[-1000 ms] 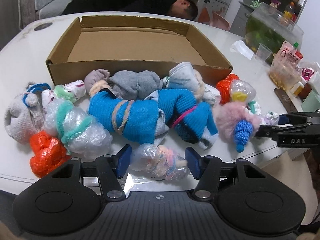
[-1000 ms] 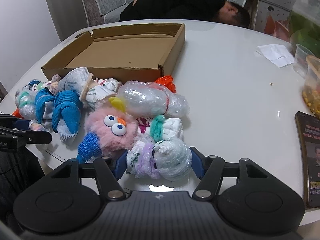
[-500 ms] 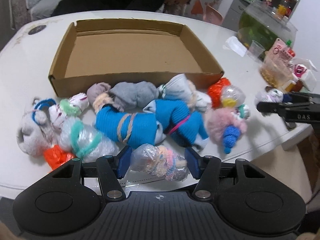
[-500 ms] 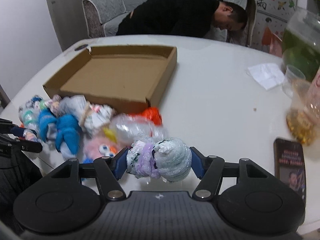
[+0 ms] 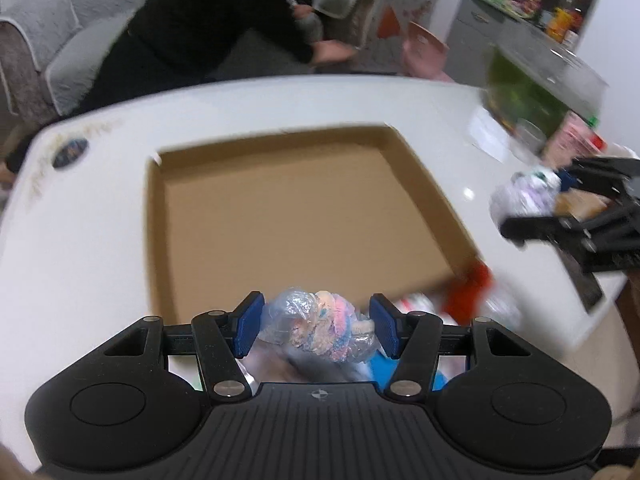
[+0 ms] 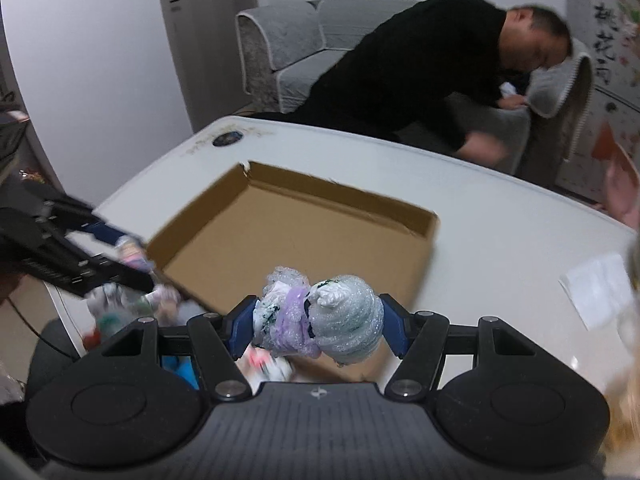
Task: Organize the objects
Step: 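Carry both bundles into the cardboard box and open both tools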
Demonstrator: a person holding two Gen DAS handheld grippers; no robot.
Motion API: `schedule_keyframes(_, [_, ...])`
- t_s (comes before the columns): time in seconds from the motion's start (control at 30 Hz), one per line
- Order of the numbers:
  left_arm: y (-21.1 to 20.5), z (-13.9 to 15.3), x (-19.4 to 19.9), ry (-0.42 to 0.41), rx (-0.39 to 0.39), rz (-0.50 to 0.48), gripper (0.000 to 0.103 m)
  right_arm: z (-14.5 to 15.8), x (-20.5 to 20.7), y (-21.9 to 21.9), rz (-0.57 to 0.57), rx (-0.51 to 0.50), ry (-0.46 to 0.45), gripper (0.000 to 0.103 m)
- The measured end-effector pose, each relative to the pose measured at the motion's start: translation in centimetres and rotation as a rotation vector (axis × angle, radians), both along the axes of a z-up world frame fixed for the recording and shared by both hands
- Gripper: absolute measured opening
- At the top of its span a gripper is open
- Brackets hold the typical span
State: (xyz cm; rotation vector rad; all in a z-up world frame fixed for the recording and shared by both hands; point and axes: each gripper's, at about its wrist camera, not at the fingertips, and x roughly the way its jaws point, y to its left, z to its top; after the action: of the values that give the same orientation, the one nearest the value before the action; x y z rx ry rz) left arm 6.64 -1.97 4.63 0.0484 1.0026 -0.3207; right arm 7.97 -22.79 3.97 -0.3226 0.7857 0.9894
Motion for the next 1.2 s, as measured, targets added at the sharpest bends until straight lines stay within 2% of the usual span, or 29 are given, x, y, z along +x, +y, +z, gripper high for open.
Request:
schedule_keyframes(0.27, [2.0,-1.5,10.0,0.046,0.058,0.072,0.064,-0.3,4.9,8.0,0.064,-0.059,0.032,0.060])
schedule_keyframes(0.53, [2.9,-5.3,16.0,0.124,0.100,0.086,0.064,-3.8,9.4,15.1,0.055,-0.172,0.106,0.060])
schedule_keyframes(0.87, [3.5,-8.0,19.4,0.132,0.158,0.083,0.064,-7.7,12.7,20.4,-0.019,-0.258,0.200,0.061])
schedule_keyframes(0.97, [3.9,-8.6,19.6,0.149,0.132,0.090,0.064,-8.7,13.7,21.1,-0.055,-0.277,0.237,0.061])
schedule_keyframes(1.2, [3.0,-9.8,20.0,0.151,0.156,0.072,0.065,-10.7,13.7,22.2,-0.104,-0.309,0.287,0.062])
